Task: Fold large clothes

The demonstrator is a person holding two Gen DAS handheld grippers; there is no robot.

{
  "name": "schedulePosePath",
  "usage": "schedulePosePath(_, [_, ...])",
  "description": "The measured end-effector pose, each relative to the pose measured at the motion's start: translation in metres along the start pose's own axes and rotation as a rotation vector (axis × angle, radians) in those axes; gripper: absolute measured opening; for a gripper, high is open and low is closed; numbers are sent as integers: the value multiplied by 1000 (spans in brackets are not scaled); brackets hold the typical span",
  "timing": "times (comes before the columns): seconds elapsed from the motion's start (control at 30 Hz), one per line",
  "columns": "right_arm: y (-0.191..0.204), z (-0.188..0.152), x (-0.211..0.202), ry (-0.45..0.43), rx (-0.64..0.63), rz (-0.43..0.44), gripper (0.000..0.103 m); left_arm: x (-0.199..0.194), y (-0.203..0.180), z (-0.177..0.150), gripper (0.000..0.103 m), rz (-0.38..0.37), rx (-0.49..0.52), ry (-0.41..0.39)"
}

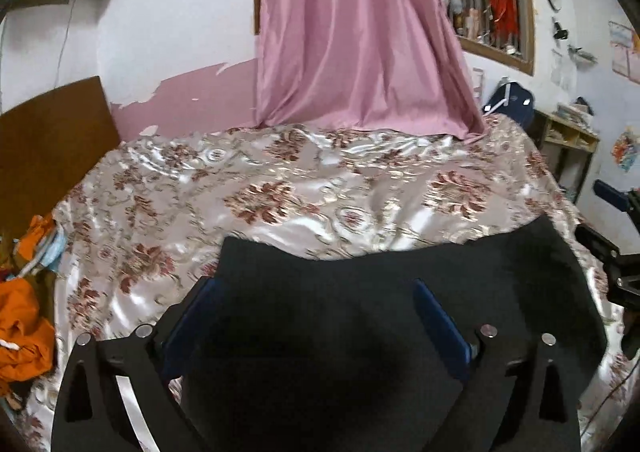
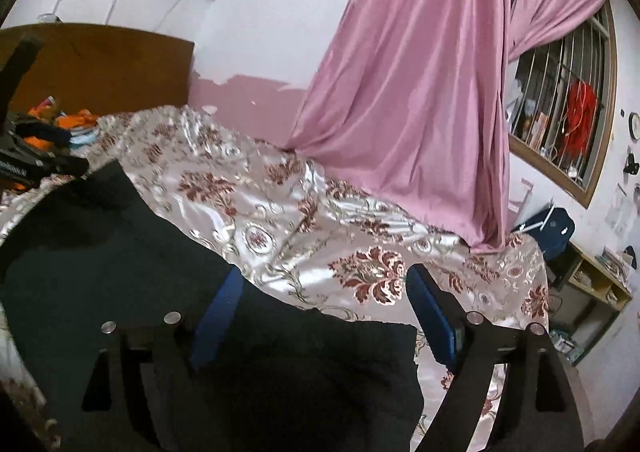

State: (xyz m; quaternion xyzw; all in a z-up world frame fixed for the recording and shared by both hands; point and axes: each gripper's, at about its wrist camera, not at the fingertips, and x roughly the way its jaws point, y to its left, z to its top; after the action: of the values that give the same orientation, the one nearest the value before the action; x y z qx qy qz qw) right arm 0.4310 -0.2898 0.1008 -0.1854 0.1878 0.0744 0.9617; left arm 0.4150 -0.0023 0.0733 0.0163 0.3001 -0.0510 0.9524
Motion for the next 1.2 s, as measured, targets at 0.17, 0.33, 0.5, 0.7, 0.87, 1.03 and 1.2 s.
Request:
schedulePosePath(0.17, [2, -21, -16, 48, 122, 107, 89, -5, -20, -39, 100, -97, 14, 44])
schedulePosePath(0.33, [13, -69, 6, 186, 202, 225, 89, 18, -40, -74, 100, -127, 80, 127])
schedulePosePath(0.5, [22, -99, 39, 250, 176, 190, 89, 43, -46, -73, 101, -49, 139, 103])
schedulePosePath(0.7, [10, -86, 89, 307, 174, 120, 89, 81, -38, -50, 103, 16, 116, 107])
schedulePosePath(0.87, [2, -79, 131, 355, 159, 70, 89, 110, -20, -35, 103, 86, 80, 111])
schedulePosePath(1.03, [-5, -76, 154, 366, 182, 60, 89, 135, 0, -27, 103, 133, 37, 117])
schedulePosePath(1.2, [-10, -84, 166, 356, 240, 86, 89, 159, 12, -27, 103, 75, -28, 163])
